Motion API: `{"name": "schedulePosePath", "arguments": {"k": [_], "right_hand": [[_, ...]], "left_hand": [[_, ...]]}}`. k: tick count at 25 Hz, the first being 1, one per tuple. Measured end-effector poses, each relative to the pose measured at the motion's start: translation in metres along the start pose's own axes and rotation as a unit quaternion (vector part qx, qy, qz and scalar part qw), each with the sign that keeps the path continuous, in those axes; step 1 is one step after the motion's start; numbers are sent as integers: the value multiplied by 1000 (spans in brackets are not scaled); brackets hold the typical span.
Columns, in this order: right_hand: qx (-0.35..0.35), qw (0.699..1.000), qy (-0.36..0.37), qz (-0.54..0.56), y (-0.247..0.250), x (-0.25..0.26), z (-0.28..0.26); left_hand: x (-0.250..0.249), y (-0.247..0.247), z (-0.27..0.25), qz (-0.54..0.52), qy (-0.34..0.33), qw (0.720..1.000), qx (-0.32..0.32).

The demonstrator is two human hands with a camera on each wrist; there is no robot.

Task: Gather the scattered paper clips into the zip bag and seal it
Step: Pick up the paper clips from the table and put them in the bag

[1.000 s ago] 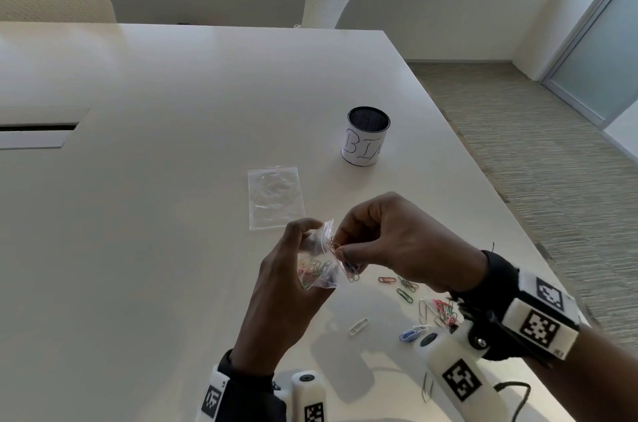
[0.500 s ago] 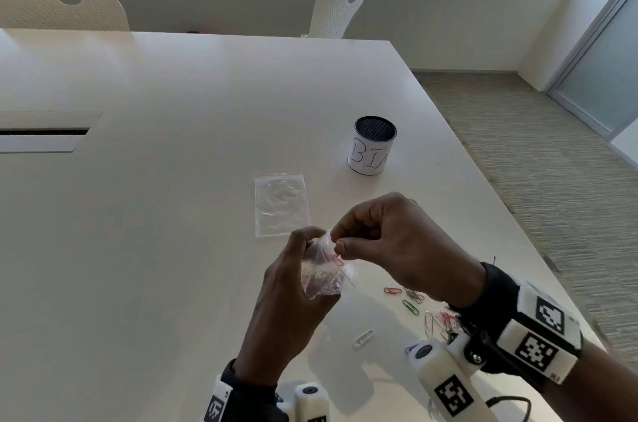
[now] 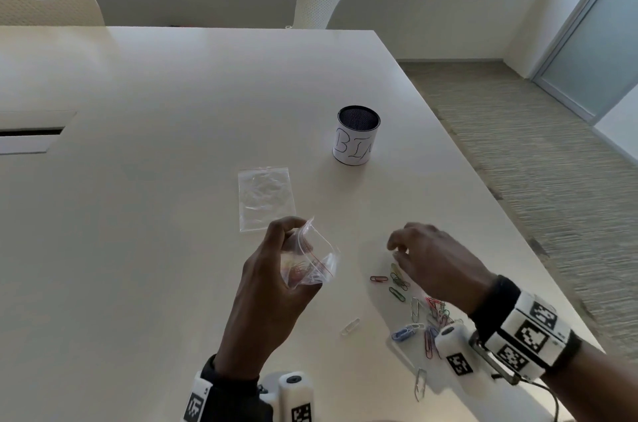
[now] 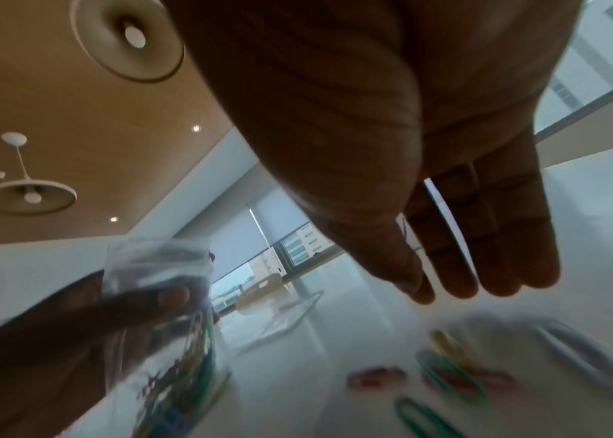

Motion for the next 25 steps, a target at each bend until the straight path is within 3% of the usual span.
{"name": "schedulePosePath", "arguments": {"k": [6, 8, 14, 19, 25], "right_hand": [[102, 990, 73, 60, -25, 11, -23], [102, 988, 97, 67, -24, 21, -26], [198, 956, 215, 23, -42, 37, -34], [183, 961, 206, 5, -26, 13, -33], [86, 985, 147, 16, -1, -19, -35]], "left_hand": [[1, -1, 3, 7, 2, 1000, -5], [1, 0, 3, 7, 1, 1000, -3], [2, 0, 1, 22, -1, 1000, 3], [2, 2, -1, 7, 1, 1000, -2], [1, -2, 2, 12, -2, 1000, 9]]}}
Point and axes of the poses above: each hand's wrist, its own z-axis towards the middle knuckle, its own y-axis out of the back of the hand, x = y × z, the point moved 1 cm from there along z, towards the middle knuckle, and after that the axes turned 13 degrees about z, right-handed, at the moved point
